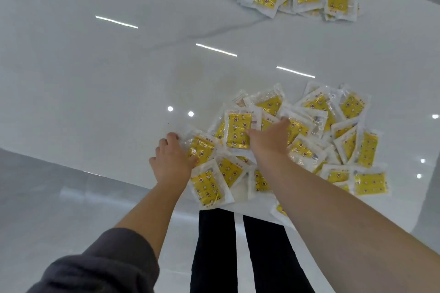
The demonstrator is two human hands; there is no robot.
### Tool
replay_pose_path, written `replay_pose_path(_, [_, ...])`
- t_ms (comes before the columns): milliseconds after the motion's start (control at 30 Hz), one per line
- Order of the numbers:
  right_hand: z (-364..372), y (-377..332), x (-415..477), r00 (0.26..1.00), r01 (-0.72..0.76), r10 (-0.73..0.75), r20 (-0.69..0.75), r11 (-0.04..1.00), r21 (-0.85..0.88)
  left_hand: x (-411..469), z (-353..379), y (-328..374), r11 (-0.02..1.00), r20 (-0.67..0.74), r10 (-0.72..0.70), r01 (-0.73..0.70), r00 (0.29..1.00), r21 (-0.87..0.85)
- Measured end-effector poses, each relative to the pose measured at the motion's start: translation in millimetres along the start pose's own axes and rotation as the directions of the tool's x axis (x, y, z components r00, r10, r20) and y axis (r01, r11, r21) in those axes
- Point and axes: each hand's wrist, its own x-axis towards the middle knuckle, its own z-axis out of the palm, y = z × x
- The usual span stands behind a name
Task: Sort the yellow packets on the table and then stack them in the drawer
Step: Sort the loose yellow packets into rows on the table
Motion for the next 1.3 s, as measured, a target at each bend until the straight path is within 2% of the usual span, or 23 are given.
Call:
replay_pose_path(100, [-3.3, -3.7, -3.8, 0.998, -0.063, 0.063, 0.006, 0.99, 0.128, 6.4, -1.6, 1.6, 0.998, 0.052, -0.036, 0.039, 0.998, -0.046])
replay_pose_path(200, [-8.3, -8.5, -7.4, 0.995, -0.099, 0.095, 0.039, 0.989, 0.108, 15.8, -5.2, -1.2, 0.995, 0.08, -0.002, 0.01, 0.997, -0.1])
replay_pose_path(367, [-13.7, -10.5, -4.0, 0.999, 0.011, -0.015, 0.029, 0.991, 0.134, 25.9, -21.4, -11.4, 0.937, 0.041, 0.034, -0.018, 0.999, -0.348])
replay_pose_path(533, [-17.9, -12.9, -8.9, 0.999, 0.018, -0.024, 0.033, 0.983, 0.181, 7.6, -38.6, -18.7, 0.837, 0.037, -0.071, 0.079, 0.997, -0.542])
replay_pose_path(667, [-25.3, -8.3, -8.4, 0.999, -0.011, 0.0, 0.05, 0.976, 0.217, -27.4, -27.0, -28.2, 0.746, 0.162, -0.107, 0.187, 0.981, -0.639])
replay_pose_path(800, [-27.6, -0.9, -9.0, 0.992, -0.055, 0.017, 0.127, 0.952, 0.302, -62.6, 9.9, -32.0, 0.67, 0.29, -0.211, 0.354, 0.934, -0.653])
replay_pose_path(967, [-30.8, 13.9, -7.0, 0.98, -0.092, 0.015, 0.201, 0.92, 0.38, -71.3, 51.5, -19.1, 0.584, 0.257, -0.448, 0.498, 0.856, -0.641])
replay_pose_path(1033, [-33.6, 21.0, -3.0, 0.969, -0.111, 0.015, 0.245, 0.917, 0.382, -66.1, 60.1, -8.1, 0.632, 0.22, -0.501, 0.527, 0.837, -0.568])
replay_pose_path(1133, [-35.6, 30.1, 6.2, 0.947, -0.166, 0.03, 0.321, 0.898, 0.408, -61.2, 61.1, 11.3, 0.749, 0.19, -0.487, 0.52, 0.852, -0.411])
replay_pose_path(1300, [-41.8, 41.3, 16.0, 0.906, -0.211, 0.023, 0.424, 0.89, 0.404, -60.0, 62.3, 25.8, 0.722, 0.162, -0.509, 0.522, 0.846, -0.455])
